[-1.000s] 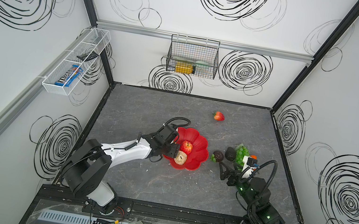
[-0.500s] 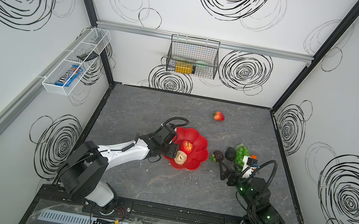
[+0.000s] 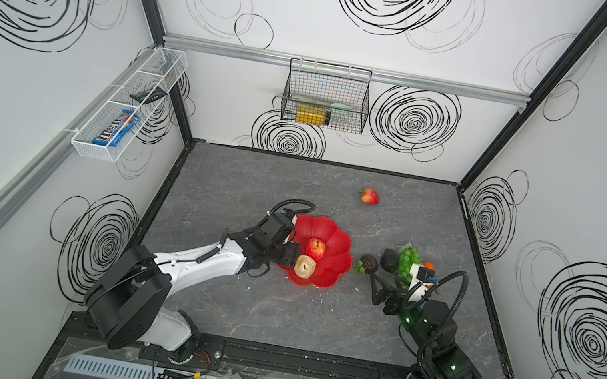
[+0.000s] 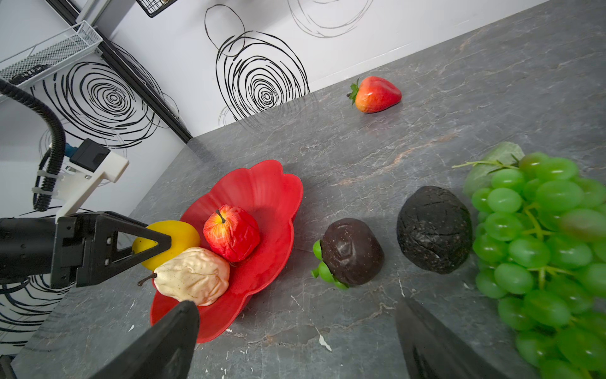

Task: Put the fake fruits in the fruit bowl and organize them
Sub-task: 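Lower the yellow lemon into the bowl beside the apple with the left gripper, then lift the left gripper away while the right gripper grasps the dark mangosteen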

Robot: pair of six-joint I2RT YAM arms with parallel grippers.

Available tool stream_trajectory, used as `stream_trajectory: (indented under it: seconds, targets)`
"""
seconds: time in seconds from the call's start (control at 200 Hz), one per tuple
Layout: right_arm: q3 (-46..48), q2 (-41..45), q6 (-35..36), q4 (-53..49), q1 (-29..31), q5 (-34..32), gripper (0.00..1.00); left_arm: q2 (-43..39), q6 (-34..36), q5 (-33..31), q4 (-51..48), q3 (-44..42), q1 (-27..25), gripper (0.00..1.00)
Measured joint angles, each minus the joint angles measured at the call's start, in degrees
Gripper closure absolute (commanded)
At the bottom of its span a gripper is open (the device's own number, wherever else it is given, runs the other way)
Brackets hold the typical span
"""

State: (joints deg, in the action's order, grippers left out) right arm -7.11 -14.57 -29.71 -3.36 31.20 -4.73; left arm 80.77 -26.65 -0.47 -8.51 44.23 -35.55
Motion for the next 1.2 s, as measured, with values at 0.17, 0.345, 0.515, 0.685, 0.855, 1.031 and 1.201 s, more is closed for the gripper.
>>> stream_trajectory:
  seconds: [0.17, 0.345, 0.515, 0.685, 0.855, 1.031, 1.201]
  targets:
    - [0.00, 0.00, 0.00, 0.24, 0.00, 0.00, 0.03, 0.26, -0.61, 1.60, 2.86, -0.11, 0.96, 0.34]
    - [0.00, 0.00, 0.00, 0.31, 0.00, 0.00, 0.03, 2.69, -1.05, 2.67, 4.57, 0.46, 1.60, 0.32]
    - [0.00, 0.00, 0.02, 0.66, 0.00, 0.00, 0.03, 5.20, -1.44, 2.80, 5.18, 0.55, 1.60, 0.28]
    - [0.00, 0.00, 0.02, 0.68, 0.00, 0.00, 0.03, 5.51, -1.70, 2.64, 5.14, 0.57, 1.60, 0.23]
    - [0.00, 0.00, 0.00, 0.85, 0.00, 0.00, 0.03, 5.27, -1.68, 1.92, 4.81, 0.57, 1.60, 0.19]
    - [0.00, 0.00, 0.00, 1.07, 0.00, 0.00, 0.03, 4.59, -1.68, 1.29, 4.33, 0.57, 1.60, 0.21]
    - [0.02, 0.00, 0.00, 1.07, 0.00, 0.00, 0.03, 3.78, -1.68, 1.14, 4.15, 0.57, 1.60, 0.22]
